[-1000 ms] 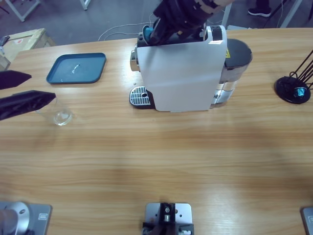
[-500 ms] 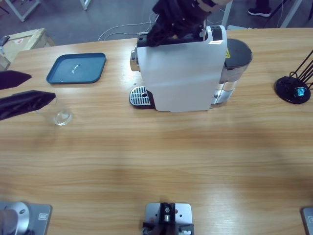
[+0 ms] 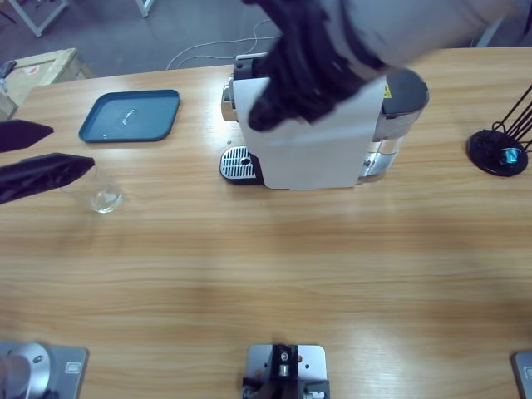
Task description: Pour coffee
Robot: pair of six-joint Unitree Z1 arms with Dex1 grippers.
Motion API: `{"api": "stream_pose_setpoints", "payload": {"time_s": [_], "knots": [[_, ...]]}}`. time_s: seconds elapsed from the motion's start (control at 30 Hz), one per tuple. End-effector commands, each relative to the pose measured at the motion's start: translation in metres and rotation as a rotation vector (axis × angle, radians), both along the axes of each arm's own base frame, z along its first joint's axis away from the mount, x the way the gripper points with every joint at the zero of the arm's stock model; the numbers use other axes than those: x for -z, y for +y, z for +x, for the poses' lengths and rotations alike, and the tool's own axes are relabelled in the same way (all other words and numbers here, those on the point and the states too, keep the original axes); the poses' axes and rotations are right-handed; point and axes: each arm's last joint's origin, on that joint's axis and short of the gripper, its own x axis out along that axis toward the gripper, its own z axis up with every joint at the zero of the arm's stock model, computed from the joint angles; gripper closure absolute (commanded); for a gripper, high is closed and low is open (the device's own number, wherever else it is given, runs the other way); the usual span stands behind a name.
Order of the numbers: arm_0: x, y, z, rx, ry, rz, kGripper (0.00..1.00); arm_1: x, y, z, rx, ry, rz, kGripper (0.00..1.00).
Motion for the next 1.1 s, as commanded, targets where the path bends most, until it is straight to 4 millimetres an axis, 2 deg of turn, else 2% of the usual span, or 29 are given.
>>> {"api": "stream_pose_setpoints", "payload": {"time_s": [0.03,0.1,0.17,0.3,0.4,0.5,0.6,0.8,0.97,1.1], "knots": [[0.004,0.0,0.002,-0.04,0.03,-0.017,0.009,-0.007,-0.077,-0.045,0.491,-0.045,0.181,1.0],[0.005,0.001,0.001,-0.038,0.031,-0.018,0.009,-0.016,-0.082,-0.04,0.589,-0.075,0.267,1.0],[0.005,0.001,0.001,-0.034,0.033,-0.018,0.009,-0.025,-0.081,-0.026,0.698,-0.077,0.325,1.0],[0.005,0.001,0.001,-0.028,0.034,-0.023,0.009,-0.029,-0.076,0.02,0.898,-0.092,0.386,1.0],[0.004,0.002,0.0,-0.028,0.032,-0.025,0.009,-0.042,-0.066,0.044,0.94,-0.1,0.458,1.0],[0.005,0.002,-0.001,-0.023,0.036,-0.023,0.009,-0.051,-0.053,0.056,0.91,-0.08,0.514,1.0],[0.005,0.004,-0.002,-0.022,0.036,-0.023,0.009,-0.049,-0.039,0.055,0.865,-0.049,0.518,1.0],[0.003,0.009,-0.006,-0.02,0.022,-0.033,0.009,-0.034,0.001,0.029,0.767,-0.001,0.491,1.0],[0.003,0.012,-0.009,-0.02,0.022,-0.035,0.009,-0.039,0.019,0.022,0.716,0.013,0.511,1.0],[0.002,0.014,-0.011,-0.02,0.022,-0.034,0.009,-0.01,0.042,0.027,0.683,0.053,0.457,1.0]]}}
